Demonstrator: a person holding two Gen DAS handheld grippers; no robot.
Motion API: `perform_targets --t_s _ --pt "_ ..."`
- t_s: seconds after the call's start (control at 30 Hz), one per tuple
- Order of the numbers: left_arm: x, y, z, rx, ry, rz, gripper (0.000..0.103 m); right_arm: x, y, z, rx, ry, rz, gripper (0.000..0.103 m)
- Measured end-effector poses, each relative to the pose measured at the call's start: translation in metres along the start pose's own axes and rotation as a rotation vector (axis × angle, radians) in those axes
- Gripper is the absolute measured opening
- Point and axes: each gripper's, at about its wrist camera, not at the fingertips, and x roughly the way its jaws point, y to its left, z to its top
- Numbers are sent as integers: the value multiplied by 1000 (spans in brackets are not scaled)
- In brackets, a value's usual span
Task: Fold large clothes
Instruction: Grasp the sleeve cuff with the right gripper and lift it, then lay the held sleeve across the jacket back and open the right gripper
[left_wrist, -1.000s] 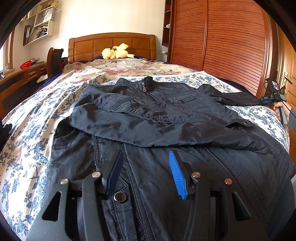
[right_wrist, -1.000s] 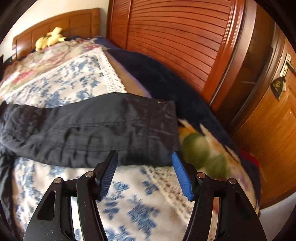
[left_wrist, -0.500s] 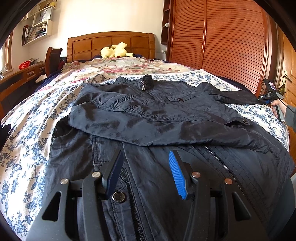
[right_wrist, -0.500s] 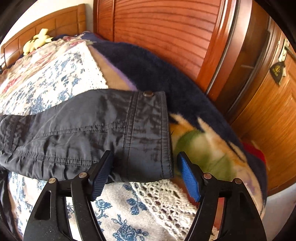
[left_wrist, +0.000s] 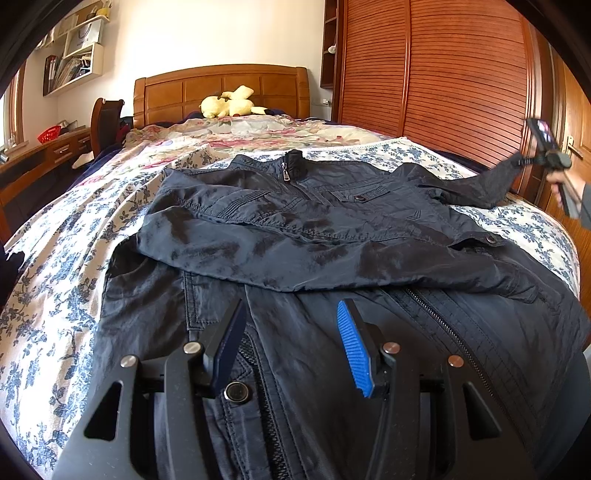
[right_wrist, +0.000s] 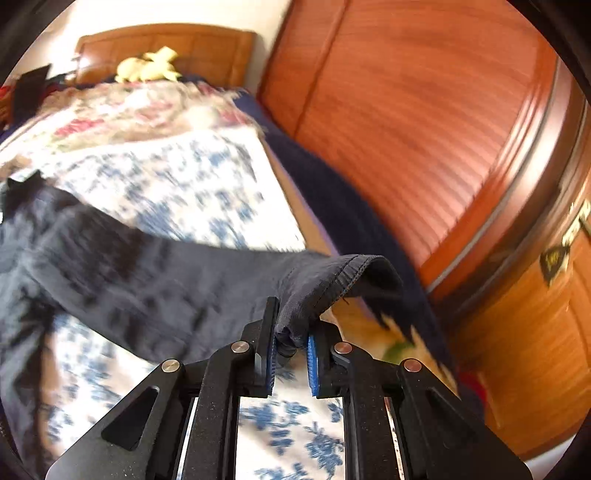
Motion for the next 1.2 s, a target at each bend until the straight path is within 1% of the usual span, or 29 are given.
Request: perform_targets --t_s 0.1,0.27,0.3,0.33,0.43,0.5,0.63,0.73,1.0,1.07,1.2 --pt "0 0 0 4 -1 1 50 -28 17 21 -26 -58 37 10" --pt "-3 -1 0 -5 -14 4 50 -75 55 41 -85 -133 107 9" --pt "-4 0 1 -9 -18 1 50 -87 66 44 -102 -165 101 9" --pt "-5 1 1 -10 -20 0 51 -98 78 48 -112 -196 113 9" --pt "-8 2 1 -10 -24 -3 50 -131 108 58 -147 -259 177 9" --pt "-11 2 2 -8 -26 -5 50 -149 129 64 -183 -286 219 9" --pt "-21 4 4 -19 -47 -26 50 -180 169 69 -245 -322 290 9" --pt "-28 7 4 -22 -57 -30 50 -193 194 69 -275 -338 321 9" --pt "-41 15 4 -24 -67 -25 50 -211 248 59 -314 -329 411 9" --pt "-43 17 3 -29 -67 -21 50 -219 260 58 -319 -340 444 9" --pt "-46 22 3 -48 -75 -14 50 -242 282 54 -316 -362 550 9"
